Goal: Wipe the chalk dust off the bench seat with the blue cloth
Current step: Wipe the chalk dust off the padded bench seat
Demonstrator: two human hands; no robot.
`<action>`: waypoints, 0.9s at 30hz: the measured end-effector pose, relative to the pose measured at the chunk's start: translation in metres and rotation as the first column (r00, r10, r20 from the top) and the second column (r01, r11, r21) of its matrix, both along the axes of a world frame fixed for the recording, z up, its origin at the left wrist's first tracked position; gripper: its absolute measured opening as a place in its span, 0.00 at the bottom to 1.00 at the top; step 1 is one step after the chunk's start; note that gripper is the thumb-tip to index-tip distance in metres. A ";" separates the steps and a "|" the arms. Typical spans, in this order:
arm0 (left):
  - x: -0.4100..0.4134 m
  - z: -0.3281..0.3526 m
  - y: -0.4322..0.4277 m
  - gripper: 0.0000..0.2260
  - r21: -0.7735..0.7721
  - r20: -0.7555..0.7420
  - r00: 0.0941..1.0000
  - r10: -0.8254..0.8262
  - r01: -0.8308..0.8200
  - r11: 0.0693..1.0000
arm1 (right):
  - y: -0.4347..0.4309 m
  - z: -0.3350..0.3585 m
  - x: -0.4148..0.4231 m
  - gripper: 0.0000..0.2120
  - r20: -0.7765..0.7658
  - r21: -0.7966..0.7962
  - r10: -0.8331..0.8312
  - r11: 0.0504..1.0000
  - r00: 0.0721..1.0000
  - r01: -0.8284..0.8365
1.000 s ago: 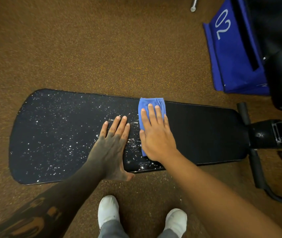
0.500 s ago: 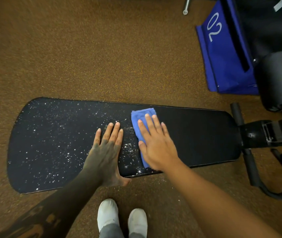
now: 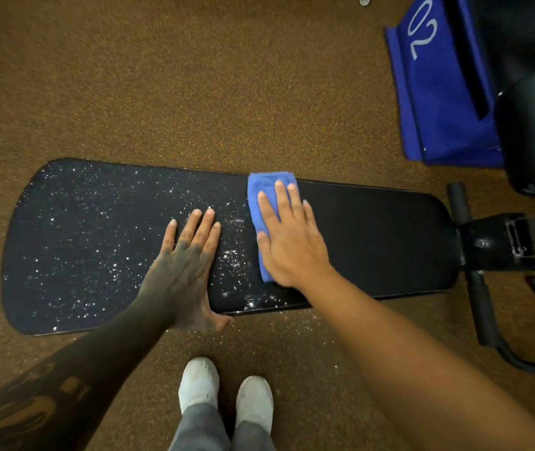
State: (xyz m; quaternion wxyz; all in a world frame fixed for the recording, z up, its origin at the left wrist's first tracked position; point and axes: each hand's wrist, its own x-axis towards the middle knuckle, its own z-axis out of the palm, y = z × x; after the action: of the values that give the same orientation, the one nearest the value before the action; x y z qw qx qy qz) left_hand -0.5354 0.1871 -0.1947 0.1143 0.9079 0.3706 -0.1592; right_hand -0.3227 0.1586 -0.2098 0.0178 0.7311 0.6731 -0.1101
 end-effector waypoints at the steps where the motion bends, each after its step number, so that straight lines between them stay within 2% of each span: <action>1: 0.000 0.000 -0.001 0.71 0.004 -0.004 1.000 0.000 0.000 1.000 | 0.005 0.000 0.000 0.32 -0.008 0.002 -0.033 0.999 0.999 0.033; 4: 0.000 -0.001 -0.002 0.71 0.020 -0.008 1.000 -0.001 0.001 1.000 | -0.010 0.002 -0.018 0.32 -0.030 -0.002 -0.062 0.998 0.998 0.062; 7: 0.000 -0.002 -0.003 0.71 0.022 -0.012 1.000 -0.001 0.002 1.000 | -0.051 0.004 -0.029 0.32 -0.046 -0.005 0.044 0.999 0.998 -0.044; 9: 0.001 -0.002 -0.003 0.71 0.021 -0.016 1.000 0.005 -0.004 1.000 | -0.064 0.001 -0.014 0.31 -0.046 0.007 0.054 0.999 0.997 -0.054; 12: 0.002 0.000 -0.002 0.71 0.002 -0.016 1.000 0.012 -0.012 1.000 | -0.065 -0.001 0.013 0.31 -0.009 0.003 -0.108 0.994 0.994 0.108; 15: 0.001 -0.001 -0.001 0.72 0.009 -0.031 0.999 0.009 -0.009 1.000 | -0.068 0.002 -0.006 0.31 -0.021 0.010 -0.271 0.963 0.962 0.271; 18: 0.000 -0.002 -0.002 0.71 0.021 -0.015 1.000 0.005 -0.005 1.000 | -0.081 0.002 -0.043 0.32 -0.044 0.004 -0.174 0.985 0.984 0.175; 20: -0.002 -0.003 -0.001 0.71 0.024 -0.007 1.000 -0.003 0.003 1.000 | -0.090 -0.001 -0.038 0.31 -0.025 0.012 -0.111 0.994 0.993 0.111; 22: -0.004 -0.004 0.001 0.72 0.020 -0.003 1.000 -0.023 0.023 1.000 | -0.094 -0.003 -0.017 0.31 -0.001 0.027 -0.181 0.983 0.983 0.181; 25: -0.010 -0.004 0.005 0.72 0.016 -0.005 0.998 -0.058 0.059 0.998 | -0.095 -0.005 -0.017 0.30 0.001 0.040 -0.401 0.915 0.916 0.401; 27: -0.011 -0.004 0.006 0.72 0.022 -0.008 0.997 -0.071 0.071 0.997 | -0.093 -0.005 -0.043 0.31 -0.028 0.059 -0.417 0.907 0.909 0.418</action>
State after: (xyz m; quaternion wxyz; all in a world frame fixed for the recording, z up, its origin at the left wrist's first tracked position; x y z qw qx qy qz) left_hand -0.5464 0.1930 -0.1991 0.0971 0.9211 0.3404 -0.1621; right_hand -0.3657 0.0660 -0.2145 -0.0341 0.8574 0.5046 -0.0952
